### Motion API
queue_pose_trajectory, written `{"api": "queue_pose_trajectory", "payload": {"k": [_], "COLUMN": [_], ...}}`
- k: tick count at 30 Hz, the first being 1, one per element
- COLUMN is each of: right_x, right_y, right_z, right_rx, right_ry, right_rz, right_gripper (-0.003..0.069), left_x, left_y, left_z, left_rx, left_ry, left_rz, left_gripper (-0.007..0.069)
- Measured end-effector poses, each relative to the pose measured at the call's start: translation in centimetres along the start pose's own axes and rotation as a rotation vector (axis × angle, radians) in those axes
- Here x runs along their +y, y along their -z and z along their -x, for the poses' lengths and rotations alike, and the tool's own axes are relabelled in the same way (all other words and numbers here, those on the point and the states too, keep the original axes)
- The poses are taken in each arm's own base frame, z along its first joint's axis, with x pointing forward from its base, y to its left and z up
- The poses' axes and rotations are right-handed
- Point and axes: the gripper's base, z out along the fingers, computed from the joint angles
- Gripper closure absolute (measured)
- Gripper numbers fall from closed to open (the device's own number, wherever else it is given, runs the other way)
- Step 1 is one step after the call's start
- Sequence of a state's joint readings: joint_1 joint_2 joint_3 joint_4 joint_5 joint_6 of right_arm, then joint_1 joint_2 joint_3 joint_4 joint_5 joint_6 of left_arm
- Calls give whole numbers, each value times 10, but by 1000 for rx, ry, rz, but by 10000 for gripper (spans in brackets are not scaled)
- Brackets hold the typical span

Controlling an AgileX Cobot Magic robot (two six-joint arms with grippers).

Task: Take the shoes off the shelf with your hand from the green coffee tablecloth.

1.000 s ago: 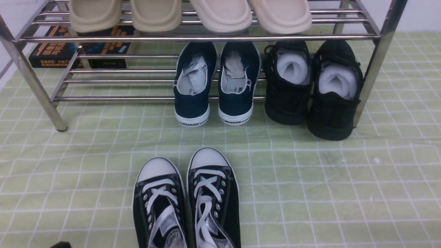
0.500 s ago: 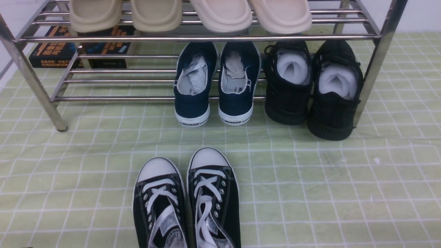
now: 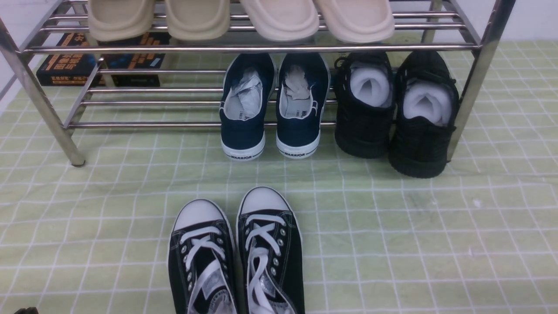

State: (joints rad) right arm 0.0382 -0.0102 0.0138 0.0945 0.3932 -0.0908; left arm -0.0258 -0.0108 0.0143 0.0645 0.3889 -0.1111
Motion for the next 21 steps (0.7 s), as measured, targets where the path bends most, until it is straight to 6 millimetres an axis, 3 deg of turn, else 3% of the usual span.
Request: {"api": "queue_pose_trajectory", "payload": {"k": [21], "right_x": [0], "right_y": [0], "right_z": [0], "right_rx": [0], "right_ry": [0], "right_rz": [0], "right_gripper": [419], "left_x": [0], "left_y": [0], "left_z": [0], "left_rx": [0], "left_ry": [-1], "left_rz": [0], "left_gripper": [535]}}
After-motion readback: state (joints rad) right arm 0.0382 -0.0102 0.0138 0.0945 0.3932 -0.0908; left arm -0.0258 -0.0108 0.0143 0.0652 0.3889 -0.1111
